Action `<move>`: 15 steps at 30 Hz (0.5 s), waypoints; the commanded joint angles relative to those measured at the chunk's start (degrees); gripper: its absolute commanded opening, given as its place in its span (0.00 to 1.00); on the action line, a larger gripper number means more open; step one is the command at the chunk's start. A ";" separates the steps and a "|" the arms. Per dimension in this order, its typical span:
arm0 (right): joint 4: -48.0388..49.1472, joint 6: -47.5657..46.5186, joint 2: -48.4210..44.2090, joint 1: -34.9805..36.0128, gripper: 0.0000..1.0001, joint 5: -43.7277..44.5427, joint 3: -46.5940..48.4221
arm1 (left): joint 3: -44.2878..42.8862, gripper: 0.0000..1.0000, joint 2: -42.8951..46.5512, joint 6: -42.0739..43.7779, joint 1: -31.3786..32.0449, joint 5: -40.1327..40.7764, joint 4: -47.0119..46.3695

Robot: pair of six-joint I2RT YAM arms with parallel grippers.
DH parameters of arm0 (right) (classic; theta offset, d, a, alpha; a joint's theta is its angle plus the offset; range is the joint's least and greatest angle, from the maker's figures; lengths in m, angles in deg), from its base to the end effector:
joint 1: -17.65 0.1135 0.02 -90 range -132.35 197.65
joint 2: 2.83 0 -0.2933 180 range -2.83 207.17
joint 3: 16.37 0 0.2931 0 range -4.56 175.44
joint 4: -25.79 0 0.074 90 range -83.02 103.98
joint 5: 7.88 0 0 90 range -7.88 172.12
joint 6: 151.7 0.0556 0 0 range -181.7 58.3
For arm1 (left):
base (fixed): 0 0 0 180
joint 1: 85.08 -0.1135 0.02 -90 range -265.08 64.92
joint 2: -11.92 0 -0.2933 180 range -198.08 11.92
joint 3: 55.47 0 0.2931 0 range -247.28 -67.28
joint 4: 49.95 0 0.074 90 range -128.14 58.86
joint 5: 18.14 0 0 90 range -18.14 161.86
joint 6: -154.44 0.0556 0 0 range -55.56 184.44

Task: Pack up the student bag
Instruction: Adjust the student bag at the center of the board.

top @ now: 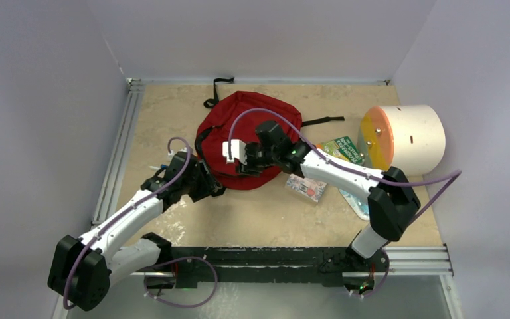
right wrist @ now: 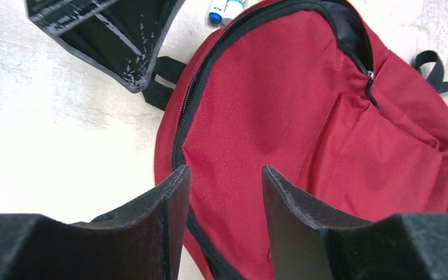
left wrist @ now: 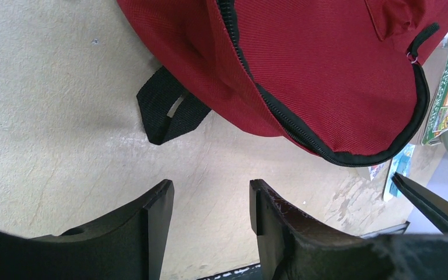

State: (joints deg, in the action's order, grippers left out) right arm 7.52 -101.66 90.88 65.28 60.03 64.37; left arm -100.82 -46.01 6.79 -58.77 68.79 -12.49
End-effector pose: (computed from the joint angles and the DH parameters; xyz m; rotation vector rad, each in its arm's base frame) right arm 0.2756 0.3332 0.2753 -1.6172 1.3538 0.4873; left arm 0.2080 -0.1062 0.1989 -0.6714 2.4862 -0.6775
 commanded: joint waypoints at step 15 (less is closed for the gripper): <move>-4.73 -3.36 0.83 0.38 0.49 -0.18 2.33 | -0.56 0.49 -0.67 1.30 -0.20 -1.06 -2.64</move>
State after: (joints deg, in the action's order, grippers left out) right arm 2.67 -104.15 91.58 65.37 60.12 64.54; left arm -100.82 -47.10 7.01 -58.77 67.81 -13.63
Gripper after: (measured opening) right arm 0.499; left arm 0.489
